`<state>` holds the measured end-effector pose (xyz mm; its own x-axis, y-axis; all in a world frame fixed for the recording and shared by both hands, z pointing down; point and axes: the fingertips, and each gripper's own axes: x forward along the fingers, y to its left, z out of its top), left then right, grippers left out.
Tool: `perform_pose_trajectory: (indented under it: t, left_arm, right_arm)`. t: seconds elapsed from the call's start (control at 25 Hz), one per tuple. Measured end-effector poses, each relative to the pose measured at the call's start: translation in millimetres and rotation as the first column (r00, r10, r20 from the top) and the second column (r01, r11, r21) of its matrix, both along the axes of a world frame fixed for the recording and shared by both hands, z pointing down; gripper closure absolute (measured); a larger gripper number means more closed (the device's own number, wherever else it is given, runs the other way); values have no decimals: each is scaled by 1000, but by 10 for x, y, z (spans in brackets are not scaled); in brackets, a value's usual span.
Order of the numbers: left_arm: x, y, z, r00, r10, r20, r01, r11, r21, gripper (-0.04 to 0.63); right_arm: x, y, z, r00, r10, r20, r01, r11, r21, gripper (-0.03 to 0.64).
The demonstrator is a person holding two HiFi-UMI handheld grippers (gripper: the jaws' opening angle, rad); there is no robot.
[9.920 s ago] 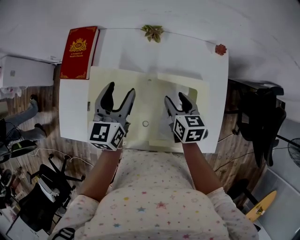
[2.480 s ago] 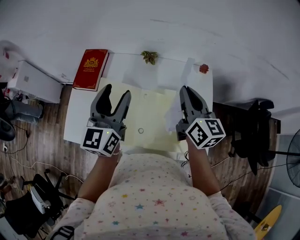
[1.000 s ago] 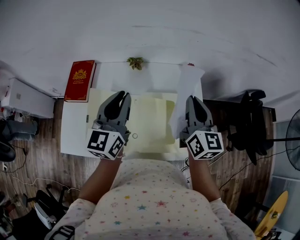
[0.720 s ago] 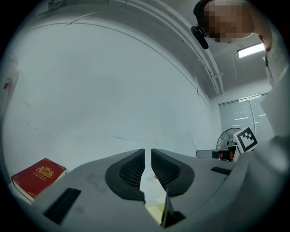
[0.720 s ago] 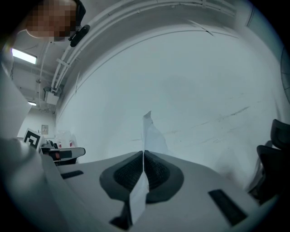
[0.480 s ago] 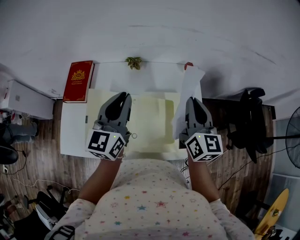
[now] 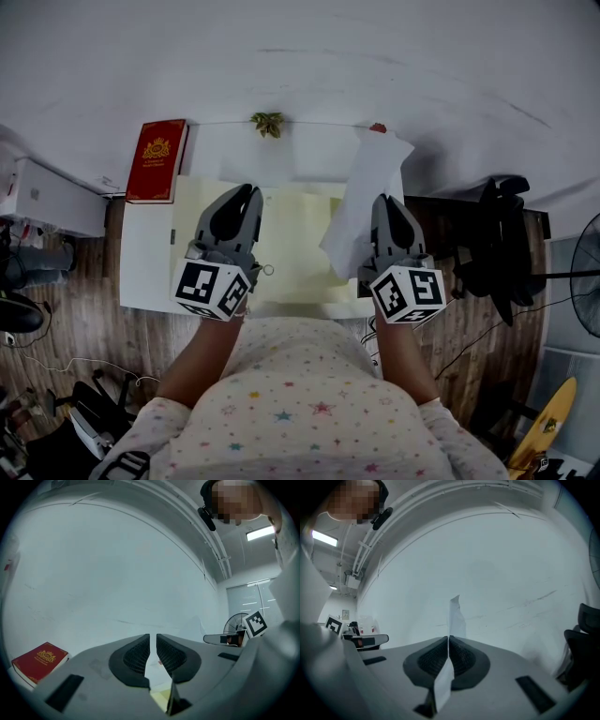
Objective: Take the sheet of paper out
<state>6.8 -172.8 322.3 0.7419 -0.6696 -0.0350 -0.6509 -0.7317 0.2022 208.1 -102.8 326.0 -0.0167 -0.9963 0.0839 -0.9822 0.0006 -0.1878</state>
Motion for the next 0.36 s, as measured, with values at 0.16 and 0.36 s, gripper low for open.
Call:
perform_pose_trajectory:
  t: [0.16, 0.36]
  left_arm:
    - [-11, 3, -10, 1000, -3, -2, 3, 1000, 1, 546]
    - [-40, 7, -14, 1000, -8, -2, 8, 1000, 1, 545]
  right_arm:
    - [4, -1, -11, 1000, 1, 0, -1, 1000, 1, 612]
    - [-11, 5, -16, 1000, 2, 2, -2, 1000, 1, 612]
